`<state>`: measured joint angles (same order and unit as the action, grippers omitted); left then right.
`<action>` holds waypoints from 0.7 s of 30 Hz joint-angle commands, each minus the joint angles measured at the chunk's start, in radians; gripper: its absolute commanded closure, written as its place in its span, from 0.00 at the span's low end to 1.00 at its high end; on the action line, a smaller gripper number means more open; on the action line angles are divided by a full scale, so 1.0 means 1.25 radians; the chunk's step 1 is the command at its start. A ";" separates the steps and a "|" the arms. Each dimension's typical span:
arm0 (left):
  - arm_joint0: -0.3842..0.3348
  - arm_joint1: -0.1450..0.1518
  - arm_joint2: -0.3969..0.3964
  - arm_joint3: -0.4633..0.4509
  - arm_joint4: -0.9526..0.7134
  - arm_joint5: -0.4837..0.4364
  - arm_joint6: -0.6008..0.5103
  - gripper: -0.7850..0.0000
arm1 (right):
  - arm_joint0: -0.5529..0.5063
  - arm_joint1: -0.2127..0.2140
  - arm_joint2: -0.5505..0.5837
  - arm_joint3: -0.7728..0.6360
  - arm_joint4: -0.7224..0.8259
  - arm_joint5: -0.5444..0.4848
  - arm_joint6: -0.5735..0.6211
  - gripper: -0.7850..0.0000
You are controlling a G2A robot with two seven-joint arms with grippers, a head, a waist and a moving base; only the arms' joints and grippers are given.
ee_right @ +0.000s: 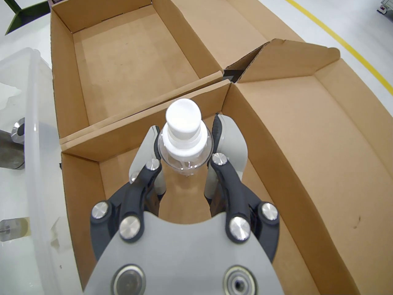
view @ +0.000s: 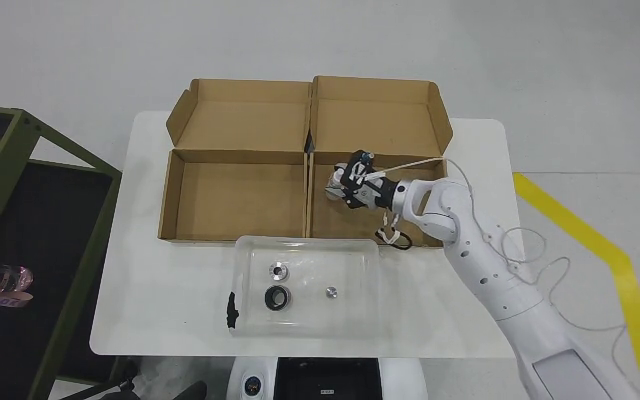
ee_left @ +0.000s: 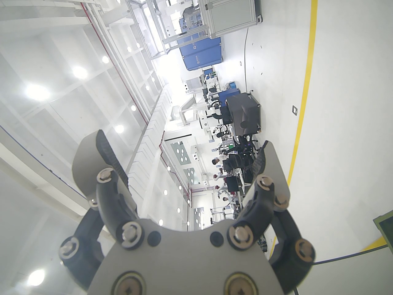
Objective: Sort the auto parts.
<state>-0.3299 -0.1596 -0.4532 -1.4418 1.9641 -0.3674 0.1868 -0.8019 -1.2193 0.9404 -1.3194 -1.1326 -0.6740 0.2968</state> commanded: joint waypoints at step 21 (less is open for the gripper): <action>0.000 0.000 0.000 0.000 0.000 0.000 0.000 0.00 | -0.014 0.003 0.026 -0.088 0.001 -0.004 0.031 0.00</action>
<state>-0.3299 -0.1596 -0.4532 -1.4418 1.9641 -0.3674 0.1868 -0.8105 -1.2191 0.9610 -1.4030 -1.1397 -0.6753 0.3237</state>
